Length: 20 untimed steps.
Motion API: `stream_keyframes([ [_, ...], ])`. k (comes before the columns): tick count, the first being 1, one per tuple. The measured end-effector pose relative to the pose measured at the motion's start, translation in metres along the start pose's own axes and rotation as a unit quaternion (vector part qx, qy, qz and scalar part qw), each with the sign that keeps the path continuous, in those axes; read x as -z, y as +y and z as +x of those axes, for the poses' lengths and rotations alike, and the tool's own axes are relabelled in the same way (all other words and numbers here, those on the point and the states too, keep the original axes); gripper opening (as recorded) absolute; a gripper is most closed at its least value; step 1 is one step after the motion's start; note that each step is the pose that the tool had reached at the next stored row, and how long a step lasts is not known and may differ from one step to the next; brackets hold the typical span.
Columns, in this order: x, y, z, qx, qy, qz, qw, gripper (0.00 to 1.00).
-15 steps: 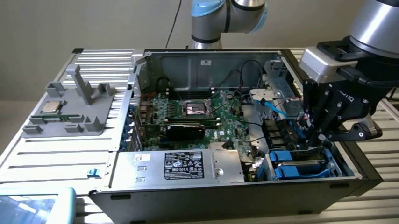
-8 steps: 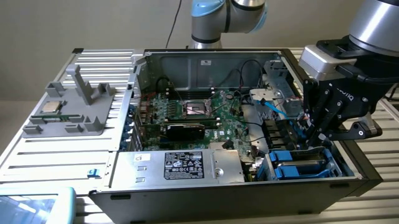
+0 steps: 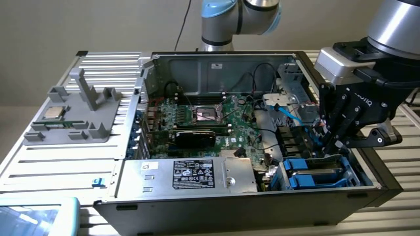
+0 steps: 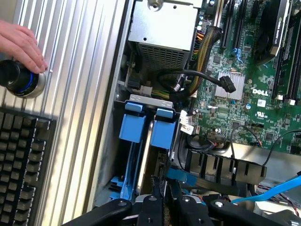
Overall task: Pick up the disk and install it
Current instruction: 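Insert the first disk wire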
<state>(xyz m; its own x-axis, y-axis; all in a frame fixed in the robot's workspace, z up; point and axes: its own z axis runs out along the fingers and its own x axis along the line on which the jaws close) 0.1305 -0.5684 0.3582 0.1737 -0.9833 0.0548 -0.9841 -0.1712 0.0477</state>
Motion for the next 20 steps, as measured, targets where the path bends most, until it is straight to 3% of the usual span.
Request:
stream_keyframes([
  [7,-0.0001,-0.0001,-0.0001,0.0,0.0,0.0,1.0,0.16],
  [12,-0.0004,-0.0031,-0.0026,-0.001,0.0077,-0.0018,1.0,0.16],
  [14,-0.0013,-0.0035,-0.0042,-0.002,0.0093,-0.0022,1.0,0.16],
  [20,-0.0061,-0.0038,-0.0045,-0.042,0.0074,-0.0053,0.9991,0.16],
])
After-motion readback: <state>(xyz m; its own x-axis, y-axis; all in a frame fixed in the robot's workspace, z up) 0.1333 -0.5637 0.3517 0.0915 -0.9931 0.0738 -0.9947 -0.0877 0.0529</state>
